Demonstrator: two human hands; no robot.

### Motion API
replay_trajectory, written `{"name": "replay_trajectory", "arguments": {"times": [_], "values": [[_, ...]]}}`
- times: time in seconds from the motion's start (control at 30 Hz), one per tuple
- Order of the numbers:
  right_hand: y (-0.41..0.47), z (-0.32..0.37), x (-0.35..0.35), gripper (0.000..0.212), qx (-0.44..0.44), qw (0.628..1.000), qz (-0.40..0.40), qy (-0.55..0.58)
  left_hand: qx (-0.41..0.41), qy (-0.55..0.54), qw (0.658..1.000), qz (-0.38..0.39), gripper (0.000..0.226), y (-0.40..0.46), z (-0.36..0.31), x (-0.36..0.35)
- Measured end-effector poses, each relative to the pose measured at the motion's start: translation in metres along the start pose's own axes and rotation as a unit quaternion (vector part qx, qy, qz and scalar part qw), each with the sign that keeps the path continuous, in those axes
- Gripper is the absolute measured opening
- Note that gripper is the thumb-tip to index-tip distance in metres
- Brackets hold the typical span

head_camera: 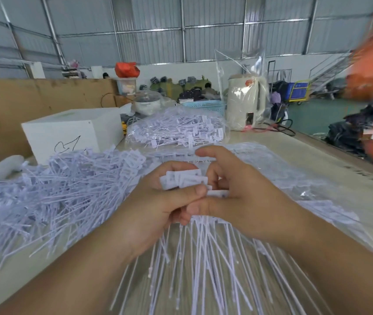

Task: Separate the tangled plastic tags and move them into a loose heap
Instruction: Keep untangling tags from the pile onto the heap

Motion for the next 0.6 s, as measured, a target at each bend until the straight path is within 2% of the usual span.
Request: {"name": "replay_trajectory", "arguments": {"times": [0.07,0.2,0.3,0.37,0.5,0.6], "values": [[0.001,-0.001,-0.001,0.078,-0.002,1.000,-0.001,-0.014,0.012,0.003,1.000,0.009,0.034,0.000,0.002,0.002],[0.000,0.005,-0.003,0.052,0.009,0.999,0.035,-0.029,-0.019,0.045,0.999,-0.003,0.044,0.001,-0.001,0.004],[-0.002,0.001,0.003,0.053,-0.058,0.991,0.085,-0.087,-0.060,0.042,0.996,-0.042,0.032,0.002,-0.008,0.010],[-0.003,-0.002,0.010,0.036,-0.084,0.982,0.094,-0.139,-0.071,0.071,0.993,-0.062,0.031,0.002,-0.010,0.016],[-0.002,0.002,0.011,0.045,-0.076,0.983,0.097,-0.134,-0.049,0.095,0.993,-0.044,0.028,0.002,-0.006,0.017],[-0.001,0.008,0.007,0.044,-0.044,0.986,0.099,-0.123,-0.062,0.096,0.992,-0.054,0.040,0.001,-0.009,0.016]]}}
Point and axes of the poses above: each hand's wrist, its own y-axis towards the middle knuckle, its own x-axis out of the back of the hand, z = x × y, the point moved 4 cm from there along y, towards the middle knuckle, and after that the axes turned 1 degree about x, right-handed, at the moved point
